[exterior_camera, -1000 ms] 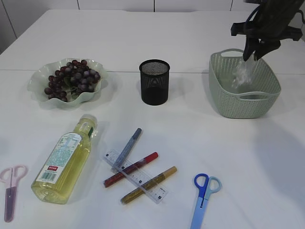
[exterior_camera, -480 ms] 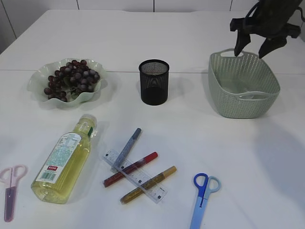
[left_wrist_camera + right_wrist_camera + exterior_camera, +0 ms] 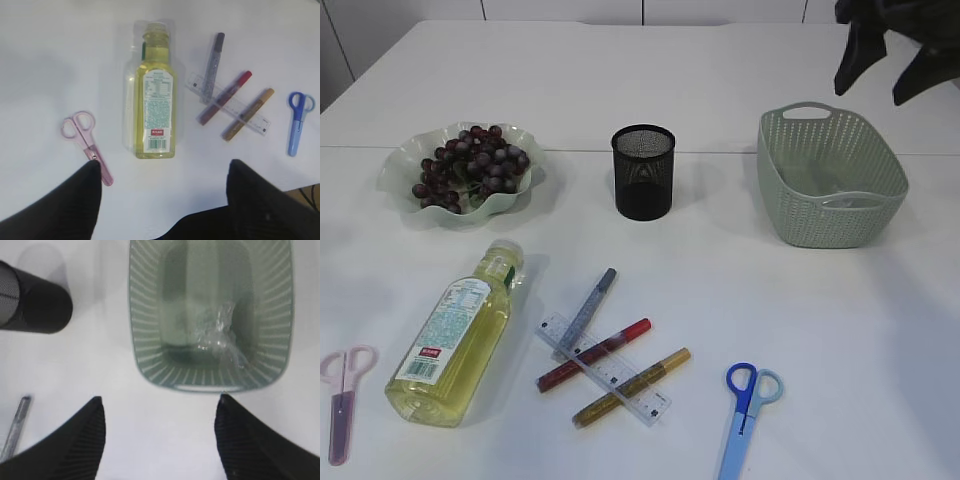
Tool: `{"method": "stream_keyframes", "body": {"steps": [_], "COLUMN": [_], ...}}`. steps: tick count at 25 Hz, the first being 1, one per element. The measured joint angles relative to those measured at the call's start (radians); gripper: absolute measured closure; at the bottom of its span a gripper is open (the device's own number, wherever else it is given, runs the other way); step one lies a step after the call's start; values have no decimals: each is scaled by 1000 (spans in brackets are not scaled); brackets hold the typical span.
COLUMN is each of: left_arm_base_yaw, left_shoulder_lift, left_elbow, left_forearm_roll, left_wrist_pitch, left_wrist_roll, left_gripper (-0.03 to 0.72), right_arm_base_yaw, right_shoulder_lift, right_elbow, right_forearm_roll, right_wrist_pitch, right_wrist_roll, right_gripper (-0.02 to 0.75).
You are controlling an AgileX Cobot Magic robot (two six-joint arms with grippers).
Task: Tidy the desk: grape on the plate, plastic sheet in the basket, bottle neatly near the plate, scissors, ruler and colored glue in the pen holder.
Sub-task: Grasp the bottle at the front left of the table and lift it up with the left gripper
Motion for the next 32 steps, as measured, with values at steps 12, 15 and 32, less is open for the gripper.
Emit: {"method": "stream_keyframes", "body": {"steps": [12,15,32], "left_arm_base_yaw": [-148,-153,-190], "left_shoulder_lift": [317,410,759], "left_elbow": [0,0,-173], "left_forearm_roll": [99,103,153], "left_wrist_pitch": [-70,-129,-138], "left_wrist_roll": [-70,-70,-72], "left_gripper": [115,113,113], "right_arm_base_yaw": [0,0,0], "right_shoulder_lift": [-472,-535,-568], "right_elbow": [461,495,499], "right_forearm_roll": [54,72,80], "right_wrist_pitch": [2,4,4], "right_wrist_roll": [-42,-44,-52], "right_gripper": [206,206,207]}}
